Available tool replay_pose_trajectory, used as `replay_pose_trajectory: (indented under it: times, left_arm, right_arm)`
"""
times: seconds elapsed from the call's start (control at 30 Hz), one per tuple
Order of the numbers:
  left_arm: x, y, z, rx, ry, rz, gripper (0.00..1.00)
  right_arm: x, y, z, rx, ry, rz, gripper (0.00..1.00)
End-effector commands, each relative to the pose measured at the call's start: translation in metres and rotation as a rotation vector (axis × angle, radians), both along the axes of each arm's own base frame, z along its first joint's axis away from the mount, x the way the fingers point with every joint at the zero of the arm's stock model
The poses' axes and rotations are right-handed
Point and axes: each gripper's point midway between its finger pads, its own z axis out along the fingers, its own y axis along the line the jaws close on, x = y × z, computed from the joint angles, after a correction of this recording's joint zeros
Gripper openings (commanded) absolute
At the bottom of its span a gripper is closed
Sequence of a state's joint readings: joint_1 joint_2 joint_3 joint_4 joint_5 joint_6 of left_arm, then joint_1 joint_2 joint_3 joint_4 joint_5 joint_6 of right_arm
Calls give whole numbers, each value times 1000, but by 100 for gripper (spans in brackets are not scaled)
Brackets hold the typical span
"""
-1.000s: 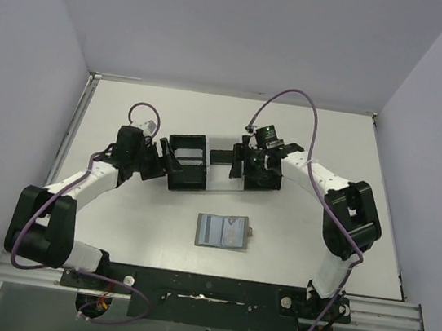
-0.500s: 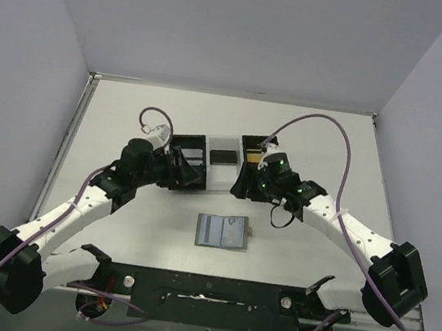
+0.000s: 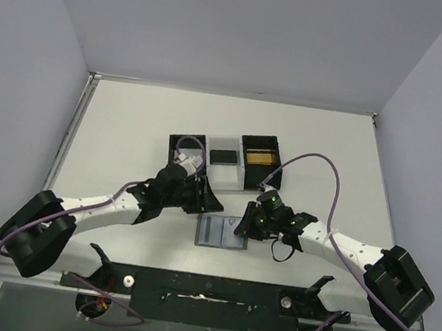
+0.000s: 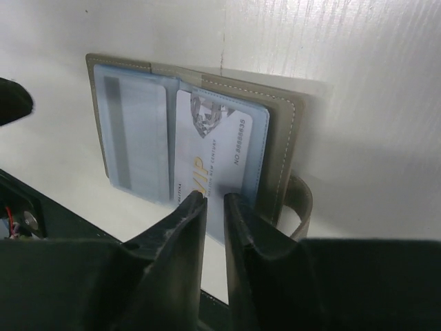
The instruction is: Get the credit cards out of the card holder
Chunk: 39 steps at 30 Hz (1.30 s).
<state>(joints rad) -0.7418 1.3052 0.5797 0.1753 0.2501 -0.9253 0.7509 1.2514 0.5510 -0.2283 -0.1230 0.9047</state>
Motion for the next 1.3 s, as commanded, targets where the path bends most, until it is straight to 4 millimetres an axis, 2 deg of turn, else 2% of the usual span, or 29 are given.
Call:
replay_pose_trajectory:
  times: [0.0, 0.13, 0.27, 0.47, 0.67, 0.8, 1.07, 1.27]
  left_arm:
    - [8, -35, 24, -140, -46, -57, 44]
    - [3, -50, 5, -129, 5, -99, 38]
    - [3, -46, -24, -51, 38, -63, 35]
    - [-4, -51, -46, -26, 78, -92, 35]
    - [-19, -36, -68, 47, 111, -25, 34]
    - [-27, -27, -83, 84, 149, -11, 34]
    - [-28, -9, -92, 149, 144, 65, 39]
    - [-28, -25, -76, 13, 126, 44, 38]
  right_arm:
    - [11, 10, 1, 58, -21, -8, 17]
    - [8, -2, -17, -13, 25, -51, 16]
    - [6, -13, -20, -41, 24, -96, 17]
    - [4, -21, -28, -34, 42, -96, 20]
    - [5, -18, -32, -4, 49, -97, 19]
    - [-1, -21, -41, -13, 85, -112, 18]
    - [-13, -24, -51, -4, 124, -123, 18]
    - [-19, -23, -57, 15, 149, -122, 18]
